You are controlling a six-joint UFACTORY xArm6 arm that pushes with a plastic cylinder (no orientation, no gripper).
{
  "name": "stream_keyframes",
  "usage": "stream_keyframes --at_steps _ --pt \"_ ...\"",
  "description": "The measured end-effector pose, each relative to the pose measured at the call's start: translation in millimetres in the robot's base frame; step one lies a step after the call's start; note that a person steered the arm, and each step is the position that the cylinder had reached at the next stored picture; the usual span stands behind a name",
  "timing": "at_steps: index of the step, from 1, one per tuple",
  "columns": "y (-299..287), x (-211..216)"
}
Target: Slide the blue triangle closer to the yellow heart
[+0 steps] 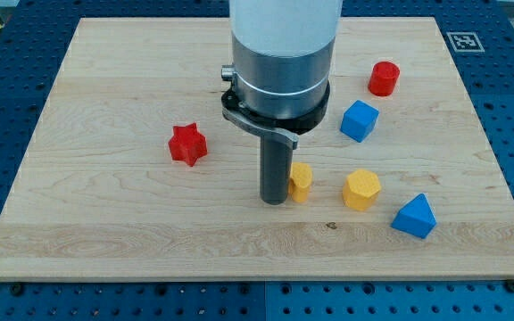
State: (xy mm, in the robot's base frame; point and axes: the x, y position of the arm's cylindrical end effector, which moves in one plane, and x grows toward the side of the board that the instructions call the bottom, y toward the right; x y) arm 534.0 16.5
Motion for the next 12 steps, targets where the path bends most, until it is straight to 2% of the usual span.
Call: stream_keyframes --at_steps 1,2,4,7,8,9,12 --pt "-13 9" --pt "-18 39" --pt "45 81" --pt "158 79" --pt "185 60" --pt "187 45" --pt "215 45"
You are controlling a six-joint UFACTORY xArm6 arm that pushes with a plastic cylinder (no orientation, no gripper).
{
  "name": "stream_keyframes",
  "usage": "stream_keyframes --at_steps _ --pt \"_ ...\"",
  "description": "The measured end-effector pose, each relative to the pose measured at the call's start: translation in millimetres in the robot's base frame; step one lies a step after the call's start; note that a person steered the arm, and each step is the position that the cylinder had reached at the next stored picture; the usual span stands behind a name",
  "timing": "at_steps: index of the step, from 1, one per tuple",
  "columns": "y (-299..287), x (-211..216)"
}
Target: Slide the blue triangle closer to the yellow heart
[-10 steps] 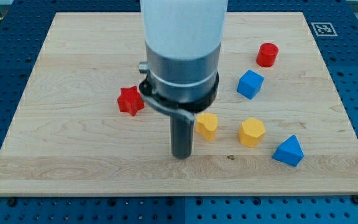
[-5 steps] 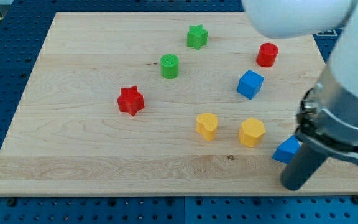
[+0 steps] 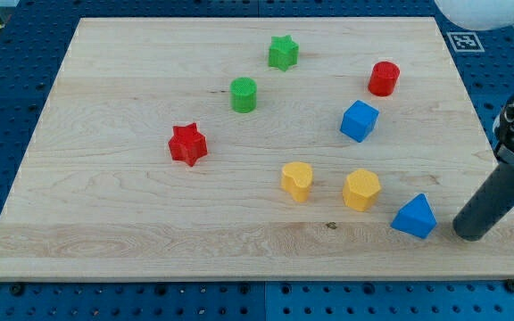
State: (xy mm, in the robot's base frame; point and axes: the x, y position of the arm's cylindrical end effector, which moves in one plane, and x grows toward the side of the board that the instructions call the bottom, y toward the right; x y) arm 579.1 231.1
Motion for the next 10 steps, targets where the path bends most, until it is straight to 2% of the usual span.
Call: stream_keyframes --at_steps 2,3,4,5,6,8,10 --pt "5 0" --pt "6 -16" --pt "-3 -36" --pt "-30 -35" --pt "-51 -7" --pt "-112 4" --pt "-126 26"
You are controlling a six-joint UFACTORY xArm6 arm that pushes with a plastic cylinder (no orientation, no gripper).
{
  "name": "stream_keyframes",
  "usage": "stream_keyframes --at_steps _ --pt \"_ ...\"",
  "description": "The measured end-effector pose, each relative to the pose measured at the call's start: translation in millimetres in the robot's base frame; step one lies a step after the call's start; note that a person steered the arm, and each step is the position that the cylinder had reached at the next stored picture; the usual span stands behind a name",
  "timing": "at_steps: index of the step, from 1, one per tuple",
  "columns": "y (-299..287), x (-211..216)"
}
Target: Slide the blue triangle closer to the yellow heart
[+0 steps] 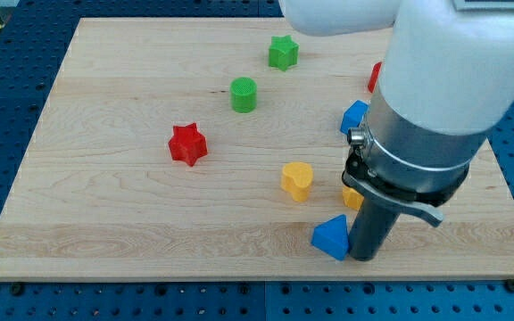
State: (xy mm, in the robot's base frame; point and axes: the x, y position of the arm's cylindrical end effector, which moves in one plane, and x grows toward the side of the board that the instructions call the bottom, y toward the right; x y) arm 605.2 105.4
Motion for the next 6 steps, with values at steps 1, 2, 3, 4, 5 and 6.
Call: stream_keyframes --at_steps 1,2,3,4,5,6 --pt "-22 4" --pt "-57 1" --pt "-73 -6" --pt "-70 -6" --pt "-68 -7" --pt "-73 -13"
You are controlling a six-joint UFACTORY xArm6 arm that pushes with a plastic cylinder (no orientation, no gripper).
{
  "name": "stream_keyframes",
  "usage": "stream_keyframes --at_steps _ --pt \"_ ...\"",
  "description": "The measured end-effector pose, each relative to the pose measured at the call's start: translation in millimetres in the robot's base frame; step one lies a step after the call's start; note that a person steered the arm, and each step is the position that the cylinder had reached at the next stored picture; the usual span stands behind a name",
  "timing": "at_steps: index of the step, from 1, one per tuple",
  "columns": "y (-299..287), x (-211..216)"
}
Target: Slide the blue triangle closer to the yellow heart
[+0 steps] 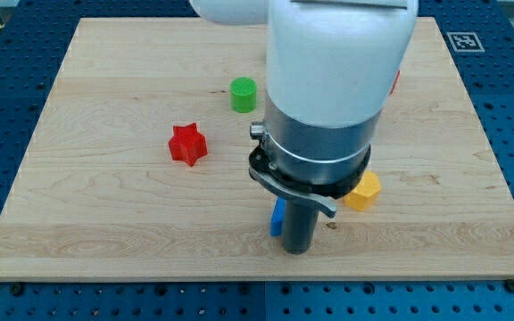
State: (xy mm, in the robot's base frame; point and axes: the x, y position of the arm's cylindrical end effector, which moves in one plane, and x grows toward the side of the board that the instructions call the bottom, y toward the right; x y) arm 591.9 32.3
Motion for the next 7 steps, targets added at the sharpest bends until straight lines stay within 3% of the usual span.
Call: stream_keyframes --at_steps 1,4,7 --pt "12 -1" --pt "-30 -17" --pt "0 -9"
